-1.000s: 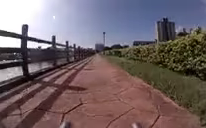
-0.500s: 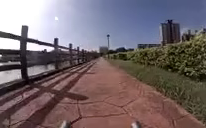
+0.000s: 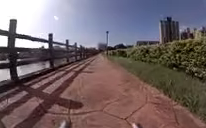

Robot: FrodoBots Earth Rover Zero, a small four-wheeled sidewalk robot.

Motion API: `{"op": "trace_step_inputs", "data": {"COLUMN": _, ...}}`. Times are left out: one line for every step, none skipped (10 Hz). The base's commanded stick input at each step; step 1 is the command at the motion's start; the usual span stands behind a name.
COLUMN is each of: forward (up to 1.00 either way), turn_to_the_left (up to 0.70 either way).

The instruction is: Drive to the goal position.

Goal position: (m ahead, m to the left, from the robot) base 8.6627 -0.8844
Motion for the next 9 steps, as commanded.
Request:
{"op": "trace_step_inputs", "data": {"forward": 0.50, "turn_to_the_left": 0.50}}
{"op": "trace_step_inputs", "data": {"forward": 0.50, "turn_to_the_left": 0.41}}
{"op": "trace_step_inputs", "data": {"forward": 0.50, "turn_to_the_left": 0.02}}
{"op": "trace_step_inputs", "data": {"forward": 0.50, "turn_to_the_left": 0.00}}
{"op": "trace_step_inputs", "data": {"forward": 0.50, "turn_to_the_left": 0.00}}
{"op": "trace_step_inputs", "data": {"forward": 0.50, "turn_to_the_left": 0.00}}
{"op": "trace_step_inputs", "data": {"forward": 0.50, "turn_to_the_left": 0.00}}
{"op": "trace_step_inputs", "data": {"forward": 0.50, "turn_to_the_left": 0.03}}
{"op": "trace_step_inputs", "data": {"forward": 0.50, "turn_to_the_left": 0.13}}
